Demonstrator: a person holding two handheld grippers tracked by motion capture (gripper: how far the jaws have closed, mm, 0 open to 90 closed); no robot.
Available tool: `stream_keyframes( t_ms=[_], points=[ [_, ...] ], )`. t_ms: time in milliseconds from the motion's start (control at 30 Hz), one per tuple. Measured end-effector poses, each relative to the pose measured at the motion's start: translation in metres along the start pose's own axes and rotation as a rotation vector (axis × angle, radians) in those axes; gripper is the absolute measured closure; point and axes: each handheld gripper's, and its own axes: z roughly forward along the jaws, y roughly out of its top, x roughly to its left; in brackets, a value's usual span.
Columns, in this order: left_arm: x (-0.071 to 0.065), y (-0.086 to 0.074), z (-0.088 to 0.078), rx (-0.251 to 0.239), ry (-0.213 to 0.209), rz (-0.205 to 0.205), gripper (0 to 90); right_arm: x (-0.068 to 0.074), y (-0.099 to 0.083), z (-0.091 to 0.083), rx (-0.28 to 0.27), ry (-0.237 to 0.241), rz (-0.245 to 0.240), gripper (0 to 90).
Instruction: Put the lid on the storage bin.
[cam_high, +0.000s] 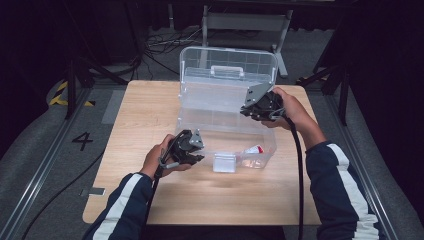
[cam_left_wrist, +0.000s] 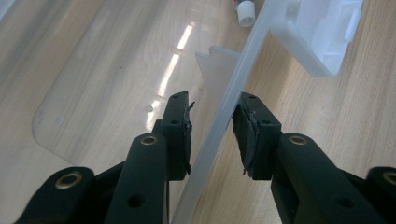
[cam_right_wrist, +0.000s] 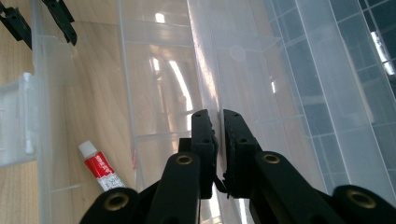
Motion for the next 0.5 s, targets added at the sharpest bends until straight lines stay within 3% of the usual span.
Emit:
stream_keyframes(
  t_ms=[200, 300, 500],
  points=[
    [-0.001, 0.0, 0.0, -0.005, 0.008, 0.001, 65.9, 0.006, -0.007, 0.0, -0.066, -0.009, 0.015, 83.5],
    [-0.001, -0.001, 0.0, -0.011, 0.013, -0.001, 65.5, 0.009, -0.014, 0.001, -0.116, -0.02, 0.046, 82.5],
    [-0.002, -0.001, 0.0, -0.015, 0.02, -0.006, 64.8, 0.015, -0.017, 0.001, -0.146, -0.022, 0.074, 81.8]
  ],
)
